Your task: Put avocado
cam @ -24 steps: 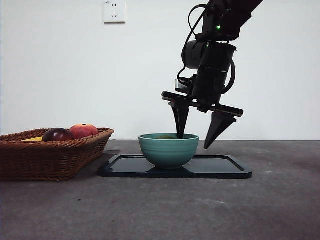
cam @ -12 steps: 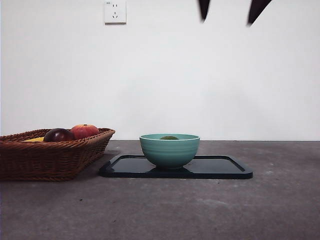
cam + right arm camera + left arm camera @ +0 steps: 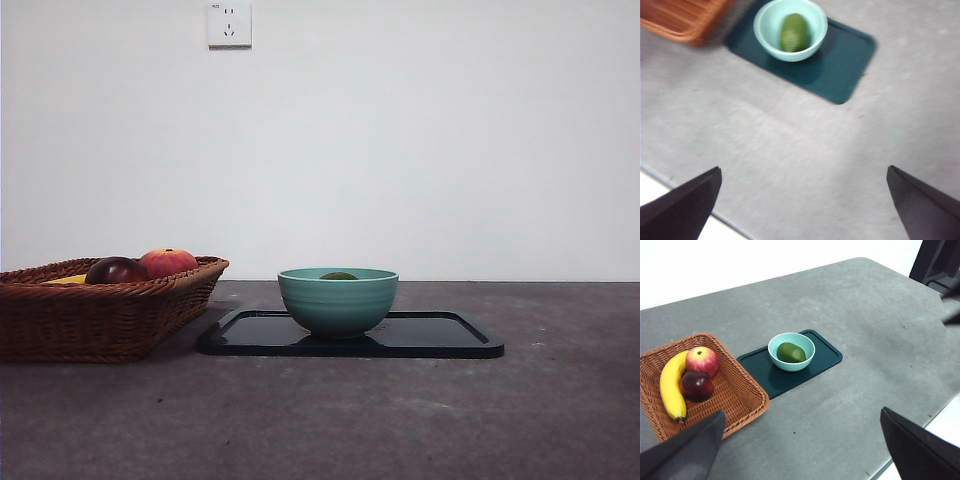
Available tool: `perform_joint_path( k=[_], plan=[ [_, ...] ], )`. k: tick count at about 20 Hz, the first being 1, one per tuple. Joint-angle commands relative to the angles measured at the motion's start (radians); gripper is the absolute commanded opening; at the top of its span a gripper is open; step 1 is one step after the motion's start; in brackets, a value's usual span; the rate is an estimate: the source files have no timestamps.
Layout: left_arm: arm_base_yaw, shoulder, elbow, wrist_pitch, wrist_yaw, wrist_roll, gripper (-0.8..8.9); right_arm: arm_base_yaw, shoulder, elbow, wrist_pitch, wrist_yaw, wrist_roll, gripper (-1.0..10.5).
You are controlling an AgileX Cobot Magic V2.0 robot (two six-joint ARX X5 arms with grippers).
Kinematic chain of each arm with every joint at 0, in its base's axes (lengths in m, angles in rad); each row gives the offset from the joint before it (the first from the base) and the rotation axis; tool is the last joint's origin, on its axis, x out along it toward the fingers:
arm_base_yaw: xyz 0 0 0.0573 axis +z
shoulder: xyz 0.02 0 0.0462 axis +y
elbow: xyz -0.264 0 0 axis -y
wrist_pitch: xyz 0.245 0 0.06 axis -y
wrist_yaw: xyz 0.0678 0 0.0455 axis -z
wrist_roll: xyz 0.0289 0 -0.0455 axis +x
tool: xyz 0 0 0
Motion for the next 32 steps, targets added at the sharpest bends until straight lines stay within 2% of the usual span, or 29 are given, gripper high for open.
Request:
perform_joint_path(
  k=[1, 2, 6, 12, 13, 14, 15, 16, 27, 29, 32],
  plan=[
    [-0.009, 0.006, 0.011, 0.016, -0.002, -0.003, 5.0, 0.034, -0.129, -0.105, 0.048, 0.005, 0.075, 6.0],
    [-0.009, 0.006, 0.011, 0.017, -0.002, -0.003, 5.0, 0.04, -0.183, -0.142, 0.05, 0.005, 0.095, 6.0],
    [-0.009, 0.006, 0.011, 0.015, -0.002, -0.003, 5.0, 0.043, -0.334, -0.227, 0.049, 0.005, 0.098, 6.0],
    [-0.009, 0.006, 0.011, 0.014, -0.002, -0.002, 4.88, 0.043, -0.371, -0.232, 0.049, 0.004, 0.098, 5.9],
    [-0.009, 0.006, 0.011, 0.011, -0.002, -0.002, 4.14, 0.043, -0.37, -0.232, 0.05, 0.004, 0.099, 4.5],
    [-0.009, 0.006, 0.011, 0.009, -0.002, -0.002, 2.39, 0.043, -0.37, -0.232, 0.05, 0.004, 0.099, 2.4],
    [-0.009, 0.006, 0.011, 0.005, -0.002, 0.0, -0.11, 0.043, -0.37, -0.232, 0.05, 0.005, 0.103, -0.2],
    [-0.009, 0.006, 0.011, 0.006, -0.002, 0.0, 0.24, 0.043, -0.37, -0.232, 0.05, 0.004, 0.103, 0.2],
    [0.002, 0.011, 0.006, 0.018, -0.002, 0.0, 0.19, 0.043, -0.37, -0.232, 0.05, 0.023, 0.103, 0.2],
    [0.124, 0.026, -0.007, 0.03, 0.011, 0.0, 0.19, 0.043, -0.37, -0.232, 0.05, 0.023, 0.103, 0.2],
    [0.432, 0.031, -0.094, 0.119, 0.011, 0.0, 0.19, 0.043, -0.37, -0.232, 0.05, 0.023, 0.103, 0.2]
  ],
)
